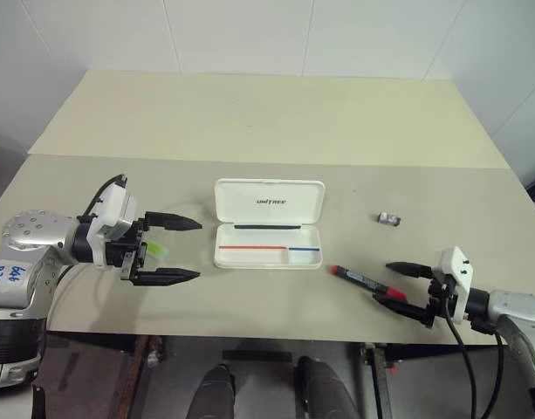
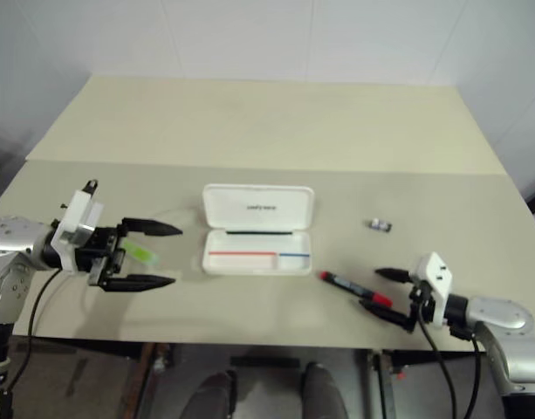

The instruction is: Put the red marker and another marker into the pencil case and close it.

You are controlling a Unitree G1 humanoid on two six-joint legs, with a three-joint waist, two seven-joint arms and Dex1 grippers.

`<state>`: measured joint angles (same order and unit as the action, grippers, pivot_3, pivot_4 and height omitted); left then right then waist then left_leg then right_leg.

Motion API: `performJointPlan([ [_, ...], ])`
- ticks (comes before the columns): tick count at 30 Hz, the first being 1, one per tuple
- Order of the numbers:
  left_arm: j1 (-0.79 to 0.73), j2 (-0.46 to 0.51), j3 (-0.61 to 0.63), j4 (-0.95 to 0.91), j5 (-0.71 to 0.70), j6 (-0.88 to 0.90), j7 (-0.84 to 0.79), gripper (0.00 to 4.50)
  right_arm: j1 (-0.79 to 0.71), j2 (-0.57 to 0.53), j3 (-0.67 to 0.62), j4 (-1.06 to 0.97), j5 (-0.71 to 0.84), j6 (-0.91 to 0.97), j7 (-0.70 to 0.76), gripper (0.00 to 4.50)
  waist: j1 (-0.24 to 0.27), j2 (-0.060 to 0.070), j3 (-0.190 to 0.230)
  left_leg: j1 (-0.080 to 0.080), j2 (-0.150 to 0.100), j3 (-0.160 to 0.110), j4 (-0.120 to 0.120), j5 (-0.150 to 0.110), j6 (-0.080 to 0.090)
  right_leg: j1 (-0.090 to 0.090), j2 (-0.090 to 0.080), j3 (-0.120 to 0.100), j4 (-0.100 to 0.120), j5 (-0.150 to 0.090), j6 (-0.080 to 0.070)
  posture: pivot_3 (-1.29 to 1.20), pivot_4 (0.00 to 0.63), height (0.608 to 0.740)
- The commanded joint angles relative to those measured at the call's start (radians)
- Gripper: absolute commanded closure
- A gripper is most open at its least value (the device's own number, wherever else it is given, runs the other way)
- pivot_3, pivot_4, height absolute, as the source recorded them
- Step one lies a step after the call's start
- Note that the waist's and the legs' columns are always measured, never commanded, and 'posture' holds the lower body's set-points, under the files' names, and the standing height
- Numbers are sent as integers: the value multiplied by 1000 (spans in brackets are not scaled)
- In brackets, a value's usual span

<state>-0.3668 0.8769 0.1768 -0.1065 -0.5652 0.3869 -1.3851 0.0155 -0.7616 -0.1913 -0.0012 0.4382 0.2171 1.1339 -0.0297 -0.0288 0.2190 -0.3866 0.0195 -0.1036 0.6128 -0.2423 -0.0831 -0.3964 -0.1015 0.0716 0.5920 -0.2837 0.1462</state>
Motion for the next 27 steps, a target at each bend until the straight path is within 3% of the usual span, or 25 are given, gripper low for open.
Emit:
performJointPlan([
  [1,-17,10,6,-12,-13,-10,0,0,-4,9,13,16,-15,-32,7,633,0,0,0,0,0,0,0,0,0,0,0,0,0,0,0,0,150,740],
  [10,-31,6,2,20,5,-45,-1,0,-23,25,19,37,-43,-112,-7,3810,-2,0,0,0,0,0,0,0,0,0,0,0,1,0,0,0,150,740],
  [17,-27,0,-3,45,19,-81,-1,0,-64,6,4,29,-56,-114,-33,3905,-1,0,0,1,0,0,0,0,0,0,0,0,1,0,0,0,150,740],
  [27,1,28,34,145,60,-198,-19,0,-216,-118,-12,-41,-34,-129,37,3905,-3,1,0,1,0,1,0,0,0,0,0,1,1,1,2,0,150,740],
])
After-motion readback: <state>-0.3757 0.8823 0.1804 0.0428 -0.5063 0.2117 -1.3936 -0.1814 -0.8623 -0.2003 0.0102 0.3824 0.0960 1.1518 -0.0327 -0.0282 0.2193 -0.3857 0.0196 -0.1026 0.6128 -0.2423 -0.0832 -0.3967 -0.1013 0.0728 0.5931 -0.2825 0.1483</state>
